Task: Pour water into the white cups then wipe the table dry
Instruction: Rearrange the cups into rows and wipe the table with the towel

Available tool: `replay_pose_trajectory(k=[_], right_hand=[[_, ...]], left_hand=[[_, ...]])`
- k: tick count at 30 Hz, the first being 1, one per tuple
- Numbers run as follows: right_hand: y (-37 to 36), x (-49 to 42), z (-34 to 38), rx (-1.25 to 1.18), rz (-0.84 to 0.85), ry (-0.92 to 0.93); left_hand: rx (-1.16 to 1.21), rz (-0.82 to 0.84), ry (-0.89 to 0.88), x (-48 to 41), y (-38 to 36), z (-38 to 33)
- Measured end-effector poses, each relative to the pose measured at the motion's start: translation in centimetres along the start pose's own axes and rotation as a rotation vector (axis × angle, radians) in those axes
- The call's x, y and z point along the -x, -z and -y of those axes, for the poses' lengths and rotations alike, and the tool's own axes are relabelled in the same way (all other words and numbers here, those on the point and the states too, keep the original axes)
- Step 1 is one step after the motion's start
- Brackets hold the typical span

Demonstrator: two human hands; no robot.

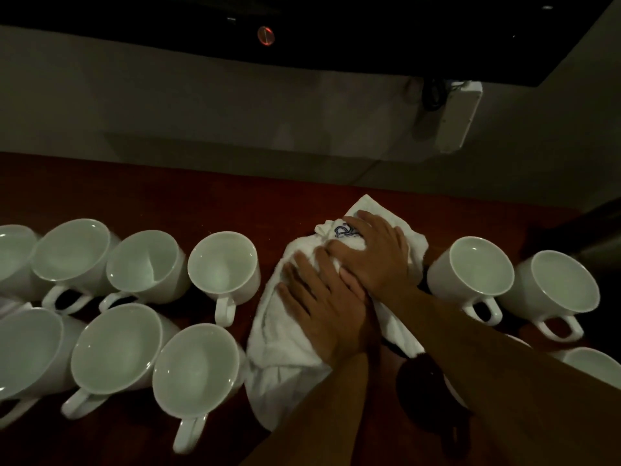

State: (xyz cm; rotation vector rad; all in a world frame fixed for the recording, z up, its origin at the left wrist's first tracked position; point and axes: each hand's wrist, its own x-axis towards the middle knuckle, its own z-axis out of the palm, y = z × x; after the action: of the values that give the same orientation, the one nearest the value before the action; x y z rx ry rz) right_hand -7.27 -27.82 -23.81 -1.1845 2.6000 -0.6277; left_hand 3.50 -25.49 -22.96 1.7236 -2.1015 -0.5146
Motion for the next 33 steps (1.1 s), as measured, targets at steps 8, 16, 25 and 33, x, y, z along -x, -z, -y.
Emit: replay_pose_trajectory(k=[8, 16, 25, 33], right_hand=[[-0.3, -3.4, -0.2, 0.006, -0.036, -0.036], [-0.7, -5.7, -0.4, 0.086, -0.044, -0.054], [-0.4, -8.1, -0.2, 0.112, 0.025, -0.130], [1.4, -9.3, 0.2, 0.006, 0.018, -0.202]], left_hand=[[-0.133, -0.003, -0.054, -2.5, -1.3, -1.2], [-0.180, 0.058, -0.074, -4.7, -2.4, -1.9], [-0.230, 0.149, -0.176, -7.6, -3.3, -1.9], [-0.237, 0.150, -0.253, -10.7, -4.3, -2.6]])
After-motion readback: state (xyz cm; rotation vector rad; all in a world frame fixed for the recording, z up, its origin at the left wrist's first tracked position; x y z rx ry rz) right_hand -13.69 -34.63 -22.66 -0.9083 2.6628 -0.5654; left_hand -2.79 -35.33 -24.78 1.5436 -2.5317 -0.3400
